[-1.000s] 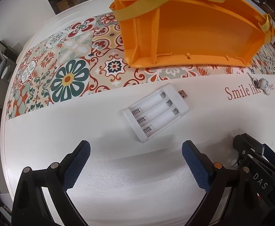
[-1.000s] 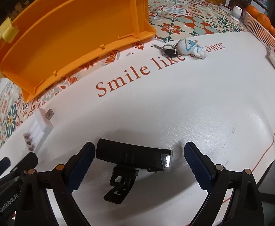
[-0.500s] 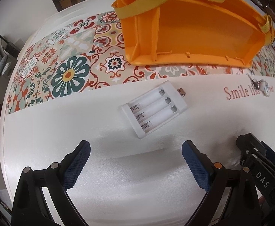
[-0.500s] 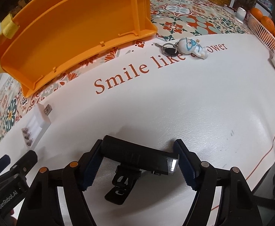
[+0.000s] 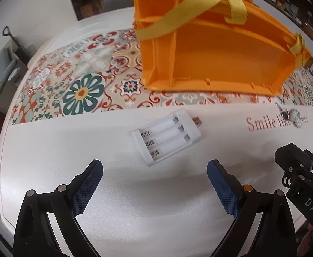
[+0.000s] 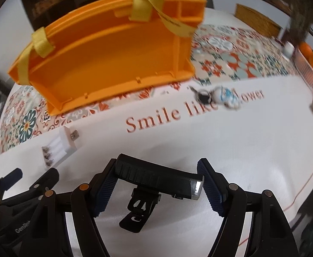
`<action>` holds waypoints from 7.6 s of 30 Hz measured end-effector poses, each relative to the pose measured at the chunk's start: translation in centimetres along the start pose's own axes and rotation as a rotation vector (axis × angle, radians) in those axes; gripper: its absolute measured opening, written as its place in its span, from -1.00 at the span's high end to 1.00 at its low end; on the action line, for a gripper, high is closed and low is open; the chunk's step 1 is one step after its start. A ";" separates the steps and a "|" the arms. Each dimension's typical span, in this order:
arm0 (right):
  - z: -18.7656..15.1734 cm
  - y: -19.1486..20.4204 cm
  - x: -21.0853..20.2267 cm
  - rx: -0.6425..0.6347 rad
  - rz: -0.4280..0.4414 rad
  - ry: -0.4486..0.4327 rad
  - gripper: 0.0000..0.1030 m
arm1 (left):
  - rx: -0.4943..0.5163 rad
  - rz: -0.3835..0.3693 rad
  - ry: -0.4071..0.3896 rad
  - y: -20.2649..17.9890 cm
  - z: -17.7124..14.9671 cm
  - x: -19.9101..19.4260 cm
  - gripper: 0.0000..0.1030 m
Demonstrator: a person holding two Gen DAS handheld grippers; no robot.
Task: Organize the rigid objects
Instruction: 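Grasp the white battery charger with the left tool while the right tool holds the bike light, then carry the charger and bike light over the orange crate and lower them, then open both tools to release the charger and bike light into the crate, then withdraw both tools up from the crate toward the keychain figure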
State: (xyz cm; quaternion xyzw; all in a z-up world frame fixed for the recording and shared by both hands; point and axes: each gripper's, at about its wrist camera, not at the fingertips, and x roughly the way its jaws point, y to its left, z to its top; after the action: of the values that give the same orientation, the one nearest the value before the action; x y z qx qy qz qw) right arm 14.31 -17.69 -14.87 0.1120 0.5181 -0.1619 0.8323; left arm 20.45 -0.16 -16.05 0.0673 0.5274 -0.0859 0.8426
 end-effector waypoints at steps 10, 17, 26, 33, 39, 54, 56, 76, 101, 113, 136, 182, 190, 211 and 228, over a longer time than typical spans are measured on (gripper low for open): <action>1.9 -0.3 0.8 -0.138 0.024 -0.008 -0.45 | -0.141 0.057 -0.030 -0.8 0.1 1.8 -0.93; 2.5 -0.5 2.0 -0.183 0.046 0.007 -0.45 | -0.165 0.111 -0.069 -1.5 0.2 2.6 -0.93; 3.0 -0.2 2.6 -0.210 0.062 0.013 -0.45 | -0.183 0.130 -0.087 -1.9 0.9 3.6 -0.93; 3.1 -0.2 3.3 -0.202 0.075 0.037 -0.45 | -0.210 0.092 -0.092 -1.9 1.3 3.8 -0.93; 3.1 -0.5 3.7 -0.191 0.077 0.047 -0.45 | -0.212 0.101 -0.080 -1.9 1.7 4.9 -0.92; 3.2 -0.6 3.8 -0.187 0.102 0.056 -0.45 | -0.203 0.058 -0.087 -1.0 1.5 4.5 -0.64; 3.3 -0.6 3.6 -0.186 0.107 0.055 -0.45 | -0.195 0.064 -0.096 -1.1 1.4 3.8 -0.64; 5.3 0.1 -2.4 -0.189 0.157 -0.085 -0.45 | -0.161 0.062 -0.214 -1.4 3.3 -4.0 -0.64; 8.8 -0.3 -10.2 -0.161 0.188 -0.280 -0.45 | -0.113 0.064 -0.421 -1.9 7.0 -11.8 -0.64; 11.3 -0.5 -11.1 -0.150 0.201 -0.324 -0.45 | -0.065 0.055 -0.460 -2.8 9.5 -13.2 -0.64; 18.4 -0.1 -11.2 -0.135 0.226 -0.334 -0.45 | -0.063 0.014 -0.445 -2.8 16.0 -13.8 -0.64; 25.1 4.8 3.7 -0.261 0.145 0.108 -0.44 | 0.045 0.004 0.071 -4.9 21.1 0.4 -0.65; 25.2 4.8 4.0 -0.268 0.153 0.113 -0.45 | 0.037 0.036 0.033 -4.7 21.0 -1.1 -0.69; 23.9 2.4 -3.2 -0.208 0.159 -0.063 -0.72 | -0.040 0.067 -0.073 -2.8 18.9 -5.9 -0.81; 18.8 -3.6 -9.1 -0.095 0.144 -0.183 -0.72 | -0.028 0.027 -0.141 -4.9 15.5 -9.9 -0.87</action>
State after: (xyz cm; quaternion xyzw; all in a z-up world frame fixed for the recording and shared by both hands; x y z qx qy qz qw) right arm 24.76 -26.29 1.45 0.0942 0.4379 -0.0866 0.8899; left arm 28.77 -7.34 -0.52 0.0564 0.4669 -0.0716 0.8796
